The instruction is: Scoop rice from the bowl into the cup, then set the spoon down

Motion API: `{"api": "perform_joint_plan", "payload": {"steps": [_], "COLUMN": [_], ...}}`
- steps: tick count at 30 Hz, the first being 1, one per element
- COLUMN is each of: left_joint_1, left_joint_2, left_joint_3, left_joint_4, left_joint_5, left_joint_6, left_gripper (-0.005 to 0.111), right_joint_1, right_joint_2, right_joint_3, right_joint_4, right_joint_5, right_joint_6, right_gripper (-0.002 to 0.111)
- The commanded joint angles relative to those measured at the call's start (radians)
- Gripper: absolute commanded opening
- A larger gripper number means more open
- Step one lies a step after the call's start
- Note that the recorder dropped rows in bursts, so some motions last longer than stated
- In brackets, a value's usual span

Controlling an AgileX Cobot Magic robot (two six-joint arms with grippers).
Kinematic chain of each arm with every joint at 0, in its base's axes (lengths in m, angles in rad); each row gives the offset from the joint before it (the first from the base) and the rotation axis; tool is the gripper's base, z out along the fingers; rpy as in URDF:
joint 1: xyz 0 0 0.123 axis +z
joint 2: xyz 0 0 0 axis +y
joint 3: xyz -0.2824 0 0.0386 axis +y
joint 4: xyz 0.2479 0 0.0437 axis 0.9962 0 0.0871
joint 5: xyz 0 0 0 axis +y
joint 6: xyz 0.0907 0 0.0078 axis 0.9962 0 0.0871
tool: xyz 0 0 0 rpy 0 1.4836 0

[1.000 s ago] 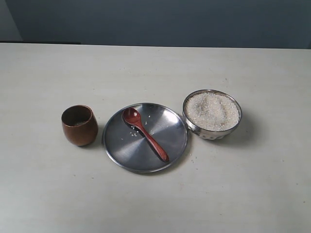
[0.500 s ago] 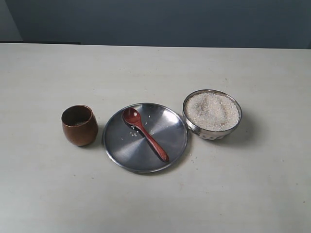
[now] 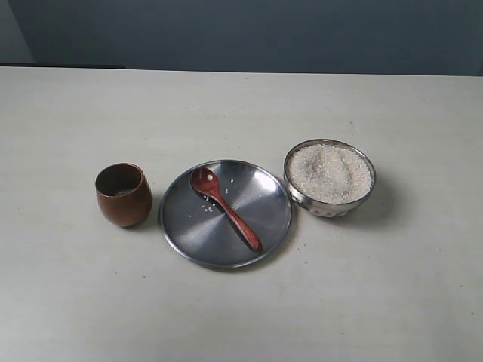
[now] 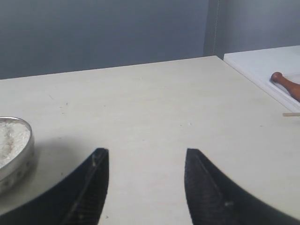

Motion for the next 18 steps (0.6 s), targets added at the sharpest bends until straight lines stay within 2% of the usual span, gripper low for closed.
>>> {"api": "perform_joint_plan", "payload": {"steps": [1, 18], "left_joint_1": [-0.004, -0.004], "left_joint_2": [0.003, 0.003], "left_joint_3": [-0.007, -0.007], "left_joint_4": [0.007, 0.007], "left_joint_5": [-0.014, -0.014], "left_joint_6": [0.000, 0.000], "left_gripper": [0.000, 0.000], "right_joint_1": [-0.006, -0.006], "right_joint_2": [-0.004, -0.004], "right_joint_3": [0.005, 0.005], "right_joint_4": [-0.018, -0.022], "right_joint_5": [0.000, 0.032], "right_joint_6": [-0.007, 0.000], "right_gripper": [0.049, 0.049]}}
